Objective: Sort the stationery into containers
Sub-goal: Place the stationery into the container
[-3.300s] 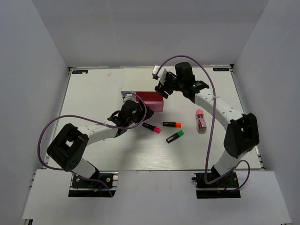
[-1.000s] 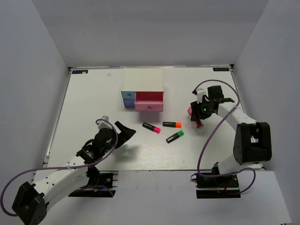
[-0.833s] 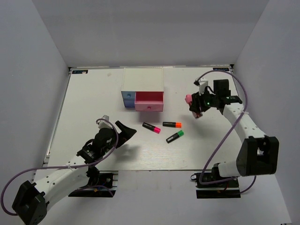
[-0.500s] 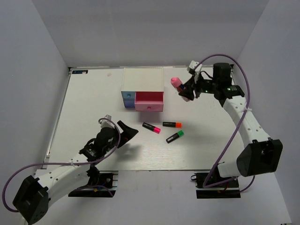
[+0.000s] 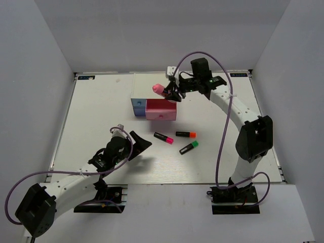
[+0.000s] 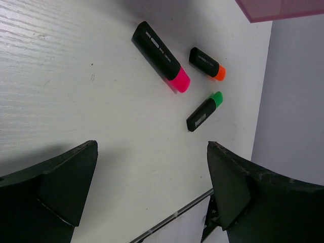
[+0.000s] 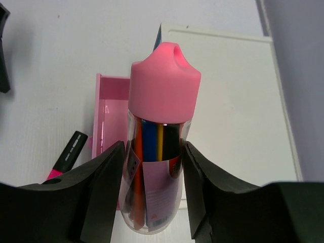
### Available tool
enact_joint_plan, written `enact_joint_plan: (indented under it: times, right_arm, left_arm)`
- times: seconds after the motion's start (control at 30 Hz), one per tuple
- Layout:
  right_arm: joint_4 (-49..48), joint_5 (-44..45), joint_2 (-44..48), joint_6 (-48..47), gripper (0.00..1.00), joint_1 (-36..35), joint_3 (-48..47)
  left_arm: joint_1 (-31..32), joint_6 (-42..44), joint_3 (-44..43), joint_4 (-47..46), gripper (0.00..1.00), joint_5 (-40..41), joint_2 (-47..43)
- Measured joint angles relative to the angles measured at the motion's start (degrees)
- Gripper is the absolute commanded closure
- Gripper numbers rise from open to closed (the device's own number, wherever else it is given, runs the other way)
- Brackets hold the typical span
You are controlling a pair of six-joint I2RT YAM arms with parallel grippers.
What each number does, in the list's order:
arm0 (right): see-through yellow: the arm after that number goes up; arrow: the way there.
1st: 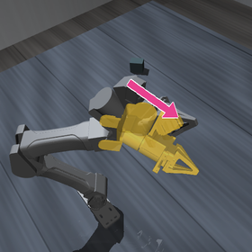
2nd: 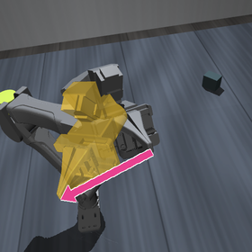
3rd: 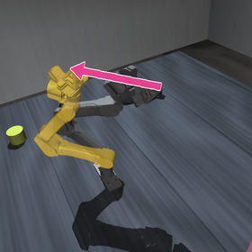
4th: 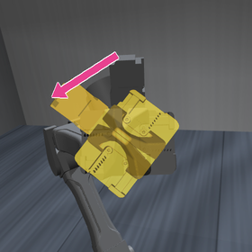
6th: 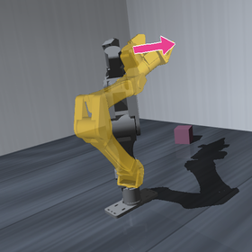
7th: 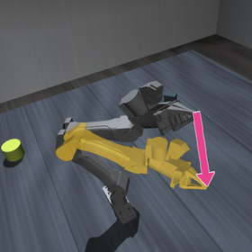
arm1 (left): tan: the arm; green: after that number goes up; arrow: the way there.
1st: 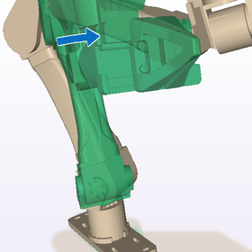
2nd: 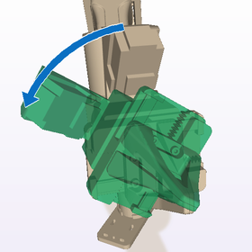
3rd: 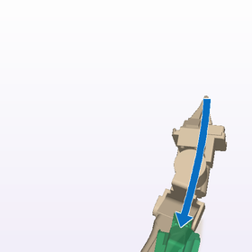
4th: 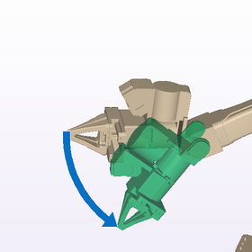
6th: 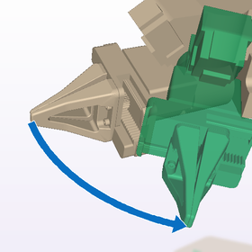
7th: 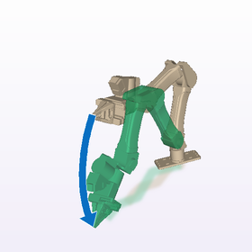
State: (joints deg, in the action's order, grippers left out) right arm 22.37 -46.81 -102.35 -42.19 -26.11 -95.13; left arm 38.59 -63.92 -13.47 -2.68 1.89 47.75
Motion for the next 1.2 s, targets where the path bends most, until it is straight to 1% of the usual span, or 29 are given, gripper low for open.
enact_joint_plan:
  times: [0.1, 0.13, 0.23, 0.27, 0.33, 0.37, 0.43, 0.47, 0.5, 0.6, 0.77, 0.83, 0.87, 0.9, 0.97, 1.2]
  right_arm:
    - [2.4, 2.4, -1.9, -3.9, 0.79, -1.4, 0.0]
    - [3.3, 3.3, -2.3, -5.3, 0.75, -1.9, 0.0]
    - [5.2, 5.5, -3.0, -8.4, 0.67, -2.7, 0.0]
    - [5.8, 6.1, -3.1, -9.4, 0.63, -3.0, 0.0]
    - [6.8, 6.8, -3.1, -11.0, 0.58, -3.2, 0.0]
    - [7.1, 7.2, -3.1, -11.7, 0.53, -3.3, 0.0]
    - [7.7, 7.8, -3.1, -12.7, 0.49, -3.3, 0.0]
    - [7.8, 8.0, -3.1, -13.0, 0.45, -3.3, 0.0]
    - [7.8, 8.1, -3.1, -13.3, 0.42, -3.4, 0.0]
    - [7.8, 8.6, -3.1, -14.0, 0.38, -3.7, 0.0]
    - [7.7, 8.6, -3.1, -13.9, 0.36, -3.9, 0.0]
    - [7.7, 8.5, -3.1, -13.7, 0.50, -3.9, 0.0]
    - [7.7, 8.3, -3.1, -13.5, 0.61, -3.9, 0.0]
    - [7.7, 7.8, -3.1, -13.5, 0.81, -3.9, 0.0]
    - [8.4, 6.1, -3.1, -13.5, 1.00, -3.9, -0.5]
    - [14.2, 0.8, -1.3, -16.3, 1.00, -4.3, -2.0]
  left_arm:
    - [0.0, 0.0, 0.0, -0.5, 0.00, -0.5, 0.5]
    - [0.0, 0.0, 0.0, -0.5, 0.00, -0.7, 0.7]
    - [0.0, 0.0, 0.0, -0.8, 0.00, -1.1, 1.1]
    - [0.0, 0.0, 0.0, -0.9, 0.00, -1.1, 1.2]
    - [0.0, 0.0, 0.0, -1.1, 0.00, -1.1, 1.5]
    - [0.0, 0.0, 0.0, -1.3, 0.00, -1.2, 1.7]
    - [0.0, 0.0, 0.0, -1.7, 0.00, -1.3, 2.0]
    - [0.0, 0.0, 0.0, -1.9, 0.00, -1.4, 2.2]
    - [0.0, 0.0, 0.0, -2.1, 0.00, -1.4, 2.4]
    - [0.0, 0.0, 0.0, -2.2, 0.00, -1.6, 2.8]
    - [0.0, 0.0, 0.0, -2.3, 0.00, -1.7, 2.8]
    - [0.0, 0.0, 0.0, -2.4, 0.00, -1.7, 2.8]
    - [0.0, 0.0, 0.0, -2.4, 0.00, -1.8, 2.8]
    - [0.0, 0.0, 0.0, -2.4, 0.00, -1.8, 2.8]
    - [0.0, 0.0, 0.0, -2.5, 0.00, -1.8, 2.8]
    - [0.0, 0.0, 0.0, -2.5, 0.00, -1.9, 2.8]
